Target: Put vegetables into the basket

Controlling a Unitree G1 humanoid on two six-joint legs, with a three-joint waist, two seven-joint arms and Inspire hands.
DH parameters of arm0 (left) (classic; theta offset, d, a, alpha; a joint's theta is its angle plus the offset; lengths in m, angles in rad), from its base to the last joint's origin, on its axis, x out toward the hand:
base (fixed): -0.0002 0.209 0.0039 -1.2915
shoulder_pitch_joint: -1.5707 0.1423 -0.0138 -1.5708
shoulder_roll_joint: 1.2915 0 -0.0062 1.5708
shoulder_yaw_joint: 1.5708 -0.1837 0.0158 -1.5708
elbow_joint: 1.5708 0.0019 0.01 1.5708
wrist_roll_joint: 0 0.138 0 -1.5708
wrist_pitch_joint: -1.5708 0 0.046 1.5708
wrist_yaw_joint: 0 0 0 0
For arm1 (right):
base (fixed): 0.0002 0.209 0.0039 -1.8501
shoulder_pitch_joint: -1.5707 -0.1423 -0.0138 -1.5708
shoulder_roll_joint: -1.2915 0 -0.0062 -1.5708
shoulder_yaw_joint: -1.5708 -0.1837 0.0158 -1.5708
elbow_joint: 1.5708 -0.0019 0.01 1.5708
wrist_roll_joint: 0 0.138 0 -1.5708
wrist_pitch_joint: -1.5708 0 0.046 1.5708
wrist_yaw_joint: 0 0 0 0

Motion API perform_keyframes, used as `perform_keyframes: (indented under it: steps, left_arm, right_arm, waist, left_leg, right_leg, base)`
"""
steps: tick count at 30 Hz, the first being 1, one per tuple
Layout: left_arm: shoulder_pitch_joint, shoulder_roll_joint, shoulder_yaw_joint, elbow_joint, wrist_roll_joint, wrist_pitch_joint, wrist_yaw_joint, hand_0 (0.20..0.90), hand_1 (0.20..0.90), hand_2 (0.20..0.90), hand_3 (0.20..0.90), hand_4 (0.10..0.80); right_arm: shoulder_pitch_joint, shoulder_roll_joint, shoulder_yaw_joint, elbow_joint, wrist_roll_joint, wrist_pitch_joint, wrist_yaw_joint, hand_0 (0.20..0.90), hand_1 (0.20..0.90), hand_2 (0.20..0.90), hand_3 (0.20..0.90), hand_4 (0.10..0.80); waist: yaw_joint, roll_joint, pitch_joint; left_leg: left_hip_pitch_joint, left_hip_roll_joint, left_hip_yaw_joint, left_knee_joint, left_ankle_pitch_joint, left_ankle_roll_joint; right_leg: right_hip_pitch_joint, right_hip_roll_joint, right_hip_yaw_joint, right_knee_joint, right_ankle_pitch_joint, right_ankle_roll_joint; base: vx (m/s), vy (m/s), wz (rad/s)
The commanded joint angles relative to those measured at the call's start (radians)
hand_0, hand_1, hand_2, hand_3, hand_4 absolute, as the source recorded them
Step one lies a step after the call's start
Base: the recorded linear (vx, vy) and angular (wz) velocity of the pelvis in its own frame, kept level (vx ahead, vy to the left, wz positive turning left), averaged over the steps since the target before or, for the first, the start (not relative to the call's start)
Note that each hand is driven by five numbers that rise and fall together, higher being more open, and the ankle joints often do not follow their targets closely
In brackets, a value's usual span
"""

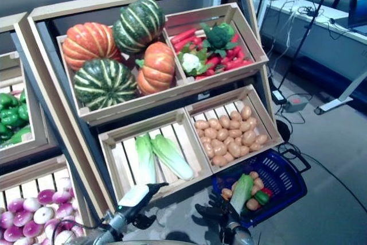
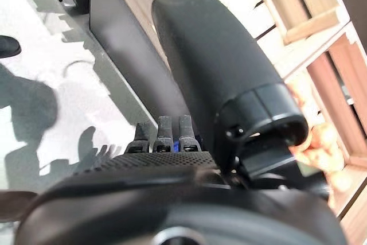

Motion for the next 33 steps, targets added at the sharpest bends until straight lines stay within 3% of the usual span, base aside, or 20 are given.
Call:
perform_keyframes:
  steps: [1,5,9,16,20,29,33]
  left_arm:
    - [-0.196,0.132,-0.022,-0.033,0.081,0.050,0.120,0.900,0.900,0.900,0.900,0.800]
    - [-0.276,0.260,-0.086,-0.103,0.134,0.139,0.093,0.900,0.900,0.900,0.900,0.800]
    - [-0.323,0.336,-0.123,-0.158,0.157,0.202,0.065,0.900,0.900,0.900,0.900,0.800]
    - [-0.427,0.361,-0.148,-0.170,0.187,0.246,0.075,0.900,0.900,0.900,0.900,0.800]
    - [-0.558,0.391,-0.191,-0.110,0.176,0.220,0.108,0.900,0.900,0.900,0.900,0.800]
    - [-0.709,0.491,-0.235,-0.160,0.206,0.201,0.154,0.900,0.900,0.900,0.900,0.800]
    - [-0.742,0.517,-0.247,-0.167,0.203,0.230,0.152,0.900,0.900,0.900,0.900,0.800]
  right_arm:
    - [-0.115,-0.016,0.015,0.025,0.034,-0.029,0.010,0.900,0.900,0.900,0.900,0.800]
    - [-0.104,-0.040,0.008,0.031,0.024,-0.028,0.029,0.900,0.900,0.900,0.900,0.800]
    - [-0.102,-0.063,0.009,0.022,0.010,-0.018,0.032,0.900,0.900,0.900,0.900,0.800]
    - [-0.182,-0.138,0.004,-0.013,0.046,0.004,0.025,0.900,0.900,0.900,0.900,0.800]
    - [-0.283,-0.153,0.025,-0.036,0.084,-0.008,0.014,0.900,0.900,0.900,0.900,0.800]
    - [-0.346,-0.229,0.015,-0.102,0.138,-0.017,0.013,0.900,0.900,0.900,0.900,0.800]
    - [-0.360,-0.259,-0.007,-0.095,0.154,-0.010,0.021,0.900,0.900,0.900,0.900,0.800]
  waist:
    - [-0.024,-0.034,0.012]
    - [-0.044,-0.023,0.009]
    - [-0.052,-0.018,0.027]
    - [-0.051,-0.008,0.122]
    - [-0.063,-0.032,0.222]
    - [-0.068,-0.060,0.303]
    - [-0.069,-0.058,0.315]
  left_leg:
    - [0.000,-0.011,0.034,0.002,-0.026,0.009]
    - [-0.004,-0.017,0.041,0.002,-0.023,0.012]
    - [-0.016,-0.015,0.046,0.021,-0.011,0.012]
    - [-0.165,-0.012,0.019,0.184,-0.033,0.004]
    - [-0.334,0.016,0.015,0.398,-0.092,0.006]
    - [-0.596,0.068,0.010,0.750,-0.244,0.019]
    - [-0.677,0.093,-0.013,0.880,-0.303,0.018]
  right_leg:
    - [0.011,-0.026,0.026,0.011,0.007,-0.009]
    - [0.003,-0.026,0.035,0.018,0.006,-0.004]
    - [-0.025,-0.031,0.043,0.062,-0.011,-0.009]
    - [-0.161,-0.044,0.064,0.200,-0.049,-0.046]
    - [-0.348,-0.068,0.099,0.418,-0.107,-0.070]
    - [-0.589,-0.115,0.133,0.749,-0.221,-0.082]
    - [-0.674,-0.140,0.152,0.884,-0.271,-0.087]
  base:
    - [0.040,0.057,-0.05]
    - [0.038,0.051,-0.03]
    - [0.015,0.053,-0.06]
    - [-0.158,0.106,-0.11]
    - [-0.315,-0.009,-0.03]
    - [-0.165,0.015,0.06]
    - [-0.055,0.040,0.03]
